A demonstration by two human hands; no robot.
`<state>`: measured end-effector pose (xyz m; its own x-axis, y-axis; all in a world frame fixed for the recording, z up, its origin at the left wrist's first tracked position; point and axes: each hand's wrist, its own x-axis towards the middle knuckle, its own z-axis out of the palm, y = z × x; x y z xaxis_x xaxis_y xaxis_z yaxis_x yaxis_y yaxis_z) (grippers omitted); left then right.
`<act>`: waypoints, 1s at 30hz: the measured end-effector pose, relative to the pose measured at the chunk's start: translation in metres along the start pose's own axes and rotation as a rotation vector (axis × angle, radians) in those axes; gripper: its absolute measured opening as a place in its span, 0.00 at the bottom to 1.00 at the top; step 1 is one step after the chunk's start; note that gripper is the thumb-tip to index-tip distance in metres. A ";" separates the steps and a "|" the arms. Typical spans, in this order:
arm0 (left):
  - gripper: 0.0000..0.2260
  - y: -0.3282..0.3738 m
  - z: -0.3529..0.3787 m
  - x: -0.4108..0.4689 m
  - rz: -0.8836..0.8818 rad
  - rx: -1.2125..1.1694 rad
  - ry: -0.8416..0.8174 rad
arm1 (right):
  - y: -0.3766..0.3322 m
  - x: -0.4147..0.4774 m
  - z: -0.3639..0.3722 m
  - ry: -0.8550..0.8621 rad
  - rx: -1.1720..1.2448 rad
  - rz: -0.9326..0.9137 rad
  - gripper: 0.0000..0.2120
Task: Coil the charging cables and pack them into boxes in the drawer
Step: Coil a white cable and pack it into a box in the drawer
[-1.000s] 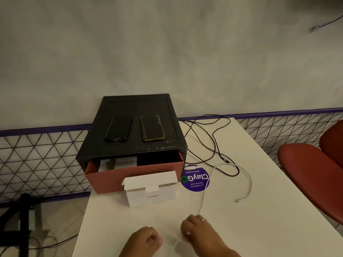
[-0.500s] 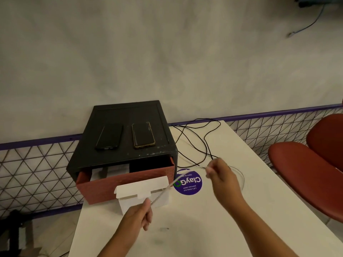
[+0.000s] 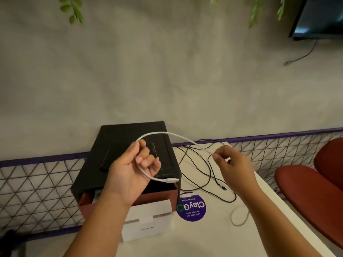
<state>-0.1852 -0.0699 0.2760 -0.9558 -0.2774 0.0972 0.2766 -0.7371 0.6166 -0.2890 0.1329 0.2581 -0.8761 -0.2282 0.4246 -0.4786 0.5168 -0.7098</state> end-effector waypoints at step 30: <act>0.09 0.003 0.089 0.017 0.115 0.590 -0.063 | -0.097 -0.012 -0.046 -0.320 0.042 -0.516 0.06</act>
<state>-0.2092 -0.0222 0.3495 -0.9319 -0.2852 0.2241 0.2943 -0.2336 0.9267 -0.2294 0.1233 0.3480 -0.5014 -0.6804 0.5344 -0.8422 0.2424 -0.4816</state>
